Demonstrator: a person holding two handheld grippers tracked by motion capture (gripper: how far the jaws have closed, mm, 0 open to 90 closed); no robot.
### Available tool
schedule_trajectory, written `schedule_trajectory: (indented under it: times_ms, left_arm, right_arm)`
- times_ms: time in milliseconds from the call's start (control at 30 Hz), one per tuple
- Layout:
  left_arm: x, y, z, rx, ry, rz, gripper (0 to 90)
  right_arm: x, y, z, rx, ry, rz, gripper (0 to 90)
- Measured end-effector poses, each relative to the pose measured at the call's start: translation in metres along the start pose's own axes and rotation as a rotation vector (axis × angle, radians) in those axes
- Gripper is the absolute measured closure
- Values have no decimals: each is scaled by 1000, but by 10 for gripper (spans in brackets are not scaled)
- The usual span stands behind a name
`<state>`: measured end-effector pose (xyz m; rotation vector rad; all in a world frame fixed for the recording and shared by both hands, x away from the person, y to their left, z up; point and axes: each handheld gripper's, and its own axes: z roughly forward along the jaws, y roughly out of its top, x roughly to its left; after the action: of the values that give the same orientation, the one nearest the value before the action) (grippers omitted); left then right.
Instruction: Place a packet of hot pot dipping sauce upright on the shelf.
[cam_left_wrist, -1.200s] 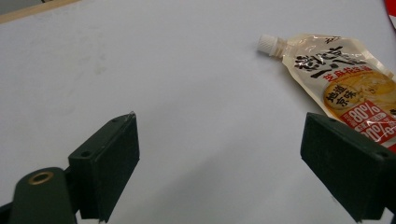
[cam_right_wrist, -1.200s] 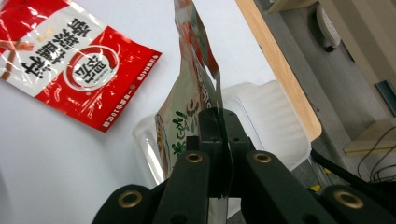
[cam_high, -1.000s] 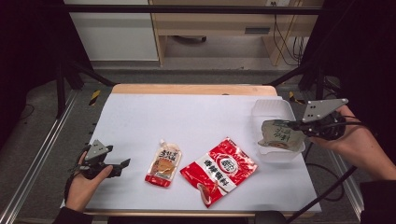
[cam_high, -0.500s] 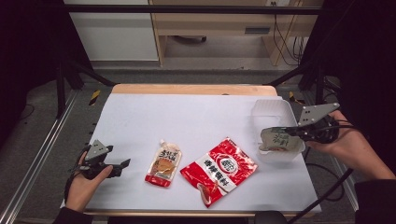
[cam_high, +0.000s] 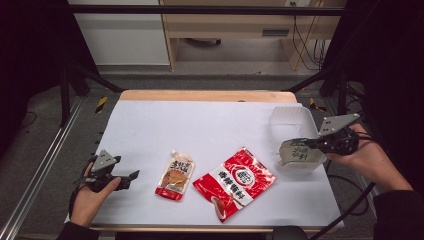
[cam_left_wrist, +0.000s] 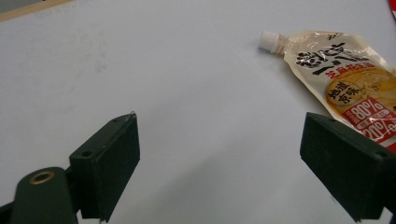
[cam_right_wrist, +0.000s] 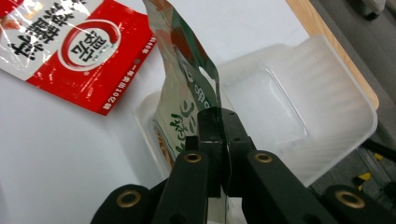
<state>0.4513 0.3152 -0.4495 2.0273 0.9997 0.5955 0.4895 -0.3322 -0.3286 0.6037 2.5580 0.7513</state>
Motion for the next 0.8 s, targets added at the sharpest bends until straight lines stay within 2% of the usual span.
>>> schedule_trajectory:
  times_ms: [167, 300, 400, 500, 667, 800]
  left_arm:
    - [-1, 0, 0, 2, -1, 2, 118]
    - [0, 0, 0, 2, 0, 0, 118]
    - [0, 0, 0, 2, 2, -1, 118]
    - [0, 0, 0, 3, 3, 0, 117]
    - [0, 0, 1, 5, 5, 2, 117]
    - [0, 0, 1, 7, 4, 2, 116]
  right_arm:
    - [-6, -8, 2, 28, -25, 54, 861]
    - [-7, -12, 2, 41, -39, 75, 765]
    - [-5, -10, 1, 54, -53, 91, 603]
    - [0, -4, -4, 26, -88, 103, 431]
    - [16, 13, -14, -11, -119, 77, 277]
    - [36, 35, -20, -50, -142, 24, 274]
